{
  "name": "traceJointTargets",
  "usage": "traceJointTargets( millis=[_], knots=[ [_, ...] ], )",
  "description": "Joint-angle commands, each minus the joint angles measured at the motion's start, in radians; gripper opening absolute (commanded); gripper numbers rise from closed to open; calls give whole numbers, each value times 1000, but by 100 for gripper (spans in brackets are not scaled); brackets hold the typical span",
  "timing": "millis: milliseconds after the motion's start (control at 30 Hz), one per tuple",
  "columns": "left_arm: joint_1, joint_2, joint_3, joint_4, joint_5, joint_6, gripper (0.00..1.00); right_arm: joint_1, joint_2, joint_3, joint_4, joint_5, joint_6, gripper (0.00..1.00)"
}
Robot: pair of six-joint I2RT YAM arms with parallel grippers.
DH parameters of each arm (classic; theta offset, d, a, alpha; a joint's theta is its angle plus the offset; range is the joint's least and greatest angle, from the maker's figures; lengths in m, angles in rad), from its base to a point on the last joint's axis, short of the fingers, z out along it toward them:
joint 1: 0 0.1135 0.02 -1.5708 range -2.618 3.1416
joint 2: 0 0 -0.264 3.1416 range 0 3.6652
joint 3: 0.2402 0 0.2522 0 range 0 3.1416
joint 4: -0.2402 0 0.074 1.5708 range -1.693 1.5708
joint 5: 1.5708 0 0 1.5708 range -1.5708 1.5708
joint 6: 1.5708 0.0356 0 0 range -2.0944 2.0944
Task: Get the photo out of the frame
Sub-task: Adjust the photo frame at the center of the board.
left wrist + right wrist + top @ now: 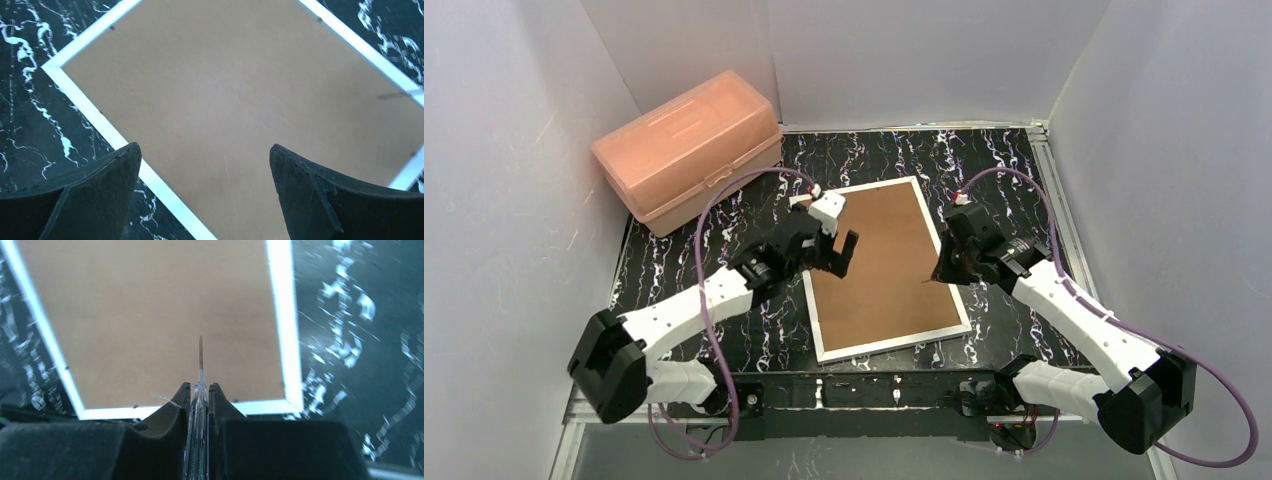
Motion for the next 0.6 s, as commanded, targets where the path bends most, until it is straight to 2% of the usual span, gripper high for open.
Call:
traceJointTargets(
  millis=[0, 133, 400, 467, 567],
  knots=[
    [89, 115, 150, -87, 2, -93, 98, 2, -43, 65, -302, 272, 170, 1],
    [160, 176, 176, -4, 119, -174, 97, 2, -57, 61, -479, 404, 311, 1],
    [208, 335, 370, -97, 56, -110, 94, 1, -63, 49, -628, 416, 428, 1],
    [225, 365, 402, -106, 53, -108, 90, 1, -57, 44, -654, 416, 437, 1],
    [266, 417, 447, -126, 84, -129, 78, 1, -45, 8, -659, 364, 433, 1]
  ],
)
